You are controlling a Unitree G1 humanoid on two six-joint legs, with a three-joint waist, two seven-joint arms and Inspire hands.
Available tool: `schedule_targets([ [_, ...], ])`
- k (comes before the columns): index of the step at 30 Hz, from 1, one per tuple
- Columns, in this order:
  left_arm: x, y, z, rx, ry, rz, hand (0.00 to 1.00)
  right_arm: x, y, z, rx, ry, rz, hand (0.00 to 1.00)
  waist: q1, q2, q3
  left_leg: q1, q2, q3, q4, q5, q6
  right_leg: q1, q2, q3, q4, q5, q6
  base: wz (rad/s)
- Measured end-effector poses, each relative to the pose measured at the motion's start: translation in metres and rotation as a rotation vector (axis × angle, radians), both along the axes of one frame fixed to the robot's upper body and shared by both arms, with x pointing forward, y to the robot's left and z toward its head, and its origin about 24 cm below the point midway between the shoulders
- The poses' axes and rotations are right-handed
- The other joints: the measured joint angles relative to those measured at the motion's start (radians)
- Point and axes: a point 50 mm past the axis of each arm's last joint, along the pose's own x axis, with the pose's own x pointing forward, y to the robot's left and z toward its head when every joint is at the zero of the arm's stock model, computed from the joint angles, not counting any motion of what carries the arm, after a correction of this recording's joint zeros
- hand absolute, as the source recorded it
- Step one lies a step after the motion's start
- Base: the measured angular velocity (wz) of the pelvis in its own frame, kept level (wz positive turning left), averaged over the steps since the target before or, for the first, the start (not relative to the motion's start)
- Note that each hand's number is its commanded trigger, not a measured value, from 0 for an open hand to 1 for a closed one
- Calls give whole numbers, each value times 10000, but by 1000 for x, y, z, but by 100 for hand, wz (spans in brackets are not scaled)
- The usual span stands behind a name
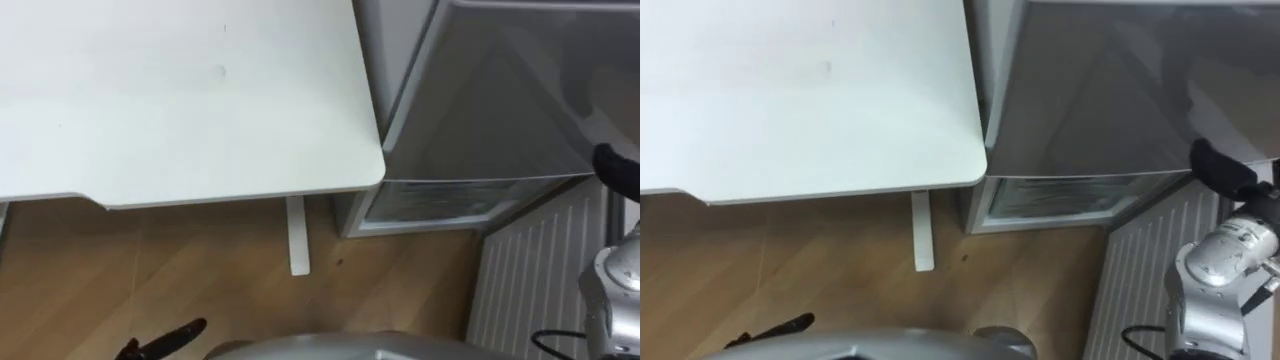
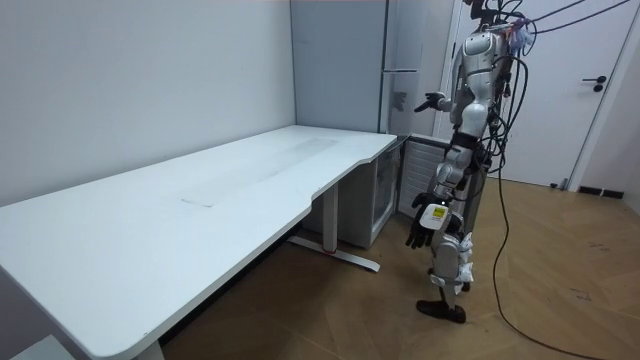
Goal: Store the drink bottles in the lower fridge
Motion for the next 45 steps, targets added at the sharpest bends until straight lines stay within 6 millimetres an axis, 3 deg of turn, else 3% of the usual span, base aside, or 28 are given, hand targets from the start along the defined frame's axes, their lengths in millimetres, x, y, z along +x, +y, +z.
schedule_targets([
  [8, -14, 4, 1, -51, 376, 457, 0, -24, -22, -2, -311, 199, -1949, 0, -236, 433, -158, -6, -2, 45, -59, -25, 56, 16, 27, 93, -65, 142, 40, -2],
  [10, -13, 6, 1, -20, 303, 563, 0, -32, -27, -9, -85, 504, -2437, 0, -264, 381, -142, 5, 4, 50, -58, -16, 53, 22, 29, 92, -67, 138, 35, 0],
  [15, -12, 8, 2, 3, 240, 665, 0, -66, -39, -39, 1331, 1552, -4020, 0, -322, -45, -82, -17, -12, 54, 6, -15, 59, 60, 28, 137, -152, 125, 47, 0],
  [16, -11, 8, 3, 32, 209, 684, 0, -75, -40, -46, 1691, 1750, -4353, 0, -336, -82, -52, -32, -19, 22, 23, -18, 63, 60, 26, 119, -179, 125, 48, 4],
  [19, -10, 11, 4, 111, 121, 798, 0, -93, -43, -59, 2583, 1931, -5238, 0, -336, -183, -57, -56, -23, 13, 19, -29, 72, 84, 27, 125, -240, 126, 49, 1],
  [24, -10, 21, 8, 451, -2, 1045, 0, -123, -46, -77, 3681, 2294, -6486, 0, -502, -93, -88, 30, -20, 17, -7, -38, 77, 155, 29, 117, -267, 137, 54, 0],
  [30, -13, 25, 10, 552, 30, 1061, 0, -156, -38, -99, 5714, 2134, -7751, 0, -476, 68, -51, 207, -3, 154, -144, -44, 72, 170, 39, 273, -108, 114, 56, -8],
  [33, -21, 26, 10, 550, 217, 1146, 0, -162, -38, -104, 6395, 1743, -7818, 0, -497, 64, -29, 264, -9, 198, -170, -47, 75, 165, 53, 369, -133, 106, 56, -7],
  [40, -32, 28, 11, 554, 284, 1344, 0, -174, -31, -116, 7573, 1414, -7623, 0, -470, -193, -23, 285, -16, 131, -168, -47, 76, 244, 61, 373, -283, 85, 63, 0],
  [41, -32, 28, 11, 551, 305, 1357, 0, -176, -30, -116, 7652, 1395, -7547, 0, -461, -137, -60, 299, -16, 139, -176, -47, 75, 261, 62, 371, -277, 89, 64, 0],
  [45, -31, 28, 11, 538, 279, 1367, 0, -176, -30, -118, 7829, 1305, -7230, 0, -461, -143, -54, 349, -11, 145, -219, -71, 58, 324, 75, 384, -293, 107, 64, -1],
])
